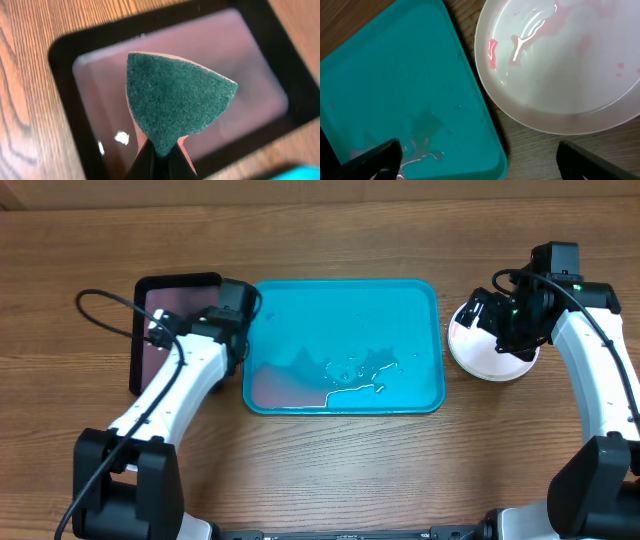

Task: Clean dirty plates on tray and stack at the side
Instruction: 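Lower the sponge into the black basin and open the left gripper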

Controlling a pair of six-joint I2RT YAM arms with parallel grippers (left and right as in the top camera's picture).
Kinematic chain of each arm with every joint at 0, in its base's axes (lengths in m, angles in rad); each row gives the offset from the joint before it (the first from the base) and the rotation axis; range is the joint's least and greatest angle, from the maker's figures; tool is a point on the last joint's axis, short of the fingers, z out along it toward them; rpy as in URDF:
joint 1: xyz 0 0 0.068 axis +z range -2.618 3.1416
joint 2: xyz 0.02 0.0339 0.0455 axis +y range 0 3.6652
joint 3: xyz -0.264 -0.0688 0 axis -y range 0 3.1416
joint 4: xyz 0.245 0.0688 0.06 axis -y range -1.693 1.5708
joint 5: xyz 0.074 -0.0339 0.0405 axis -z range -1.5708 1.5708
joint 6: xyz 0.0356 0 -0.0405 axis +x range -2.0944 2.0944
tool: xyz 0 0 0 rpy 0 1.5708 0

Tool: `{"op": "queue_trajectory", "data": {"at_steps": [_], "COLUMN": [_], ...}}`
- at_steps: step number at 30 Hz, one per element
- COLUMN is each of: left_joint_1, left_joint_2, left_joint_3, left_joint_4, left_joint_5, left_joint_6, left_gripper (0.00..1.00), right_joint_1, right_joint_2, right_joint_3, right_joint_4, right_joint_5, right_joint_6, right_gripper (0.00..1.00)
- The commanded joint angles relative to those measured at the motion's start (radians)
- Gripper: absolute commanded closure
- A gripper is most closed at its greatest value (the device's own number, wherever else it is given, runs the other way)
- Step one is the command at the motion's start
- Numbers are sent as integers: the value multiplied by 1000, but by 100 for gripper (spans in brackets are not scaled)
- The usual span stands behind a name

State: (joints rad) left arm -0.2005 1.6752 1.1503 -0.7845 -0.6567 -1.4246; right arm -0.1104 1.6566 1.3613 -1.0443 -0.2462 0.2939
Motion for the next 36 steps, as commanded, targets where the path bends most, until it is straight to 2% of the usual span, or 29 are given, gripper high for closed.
{"op": "queue_trajectory", "data": {"at_steps": [1,10,13,16,19,25,30,32,36], "left_joint_1": [45,71,69,69,72,95,113,122,132], "left_joint_2": [36,174,206,213,212,212,216,217,218], "left_joint_3": [-10,-10,-10,-9,11,58,58,58,57], "left_joint_4": [28,99,120,149,192,315,410,417,409], "left_joint_5": [-56,32,69,72,69,78,220,308,344], "left_joint_6": [-27,9,97,238,447,982,1482,1616,1665], "left_gripper": [96,96,96,96,96,96,96,95,91], "right_joint_1": [2,2,2,2,2,2,2,2,2], "right_joint_2": [-24,-24,-24,-24,-24,-24,-24,-24,-24], "right_joint_3": [19,19,19,19,19,19,19,19,19], "right_joint_4": [1,-2,-2,-1,-1,-2,-6,-7,-12], "right_joint_5": [10,10,10,10,10,10,10,10,10], "right_joint_6": [-14,-14,-14,-14,-15,-15,-15,-15,-15], "right_gripper": [0,0,0,0,0,0,0,0,0]}}
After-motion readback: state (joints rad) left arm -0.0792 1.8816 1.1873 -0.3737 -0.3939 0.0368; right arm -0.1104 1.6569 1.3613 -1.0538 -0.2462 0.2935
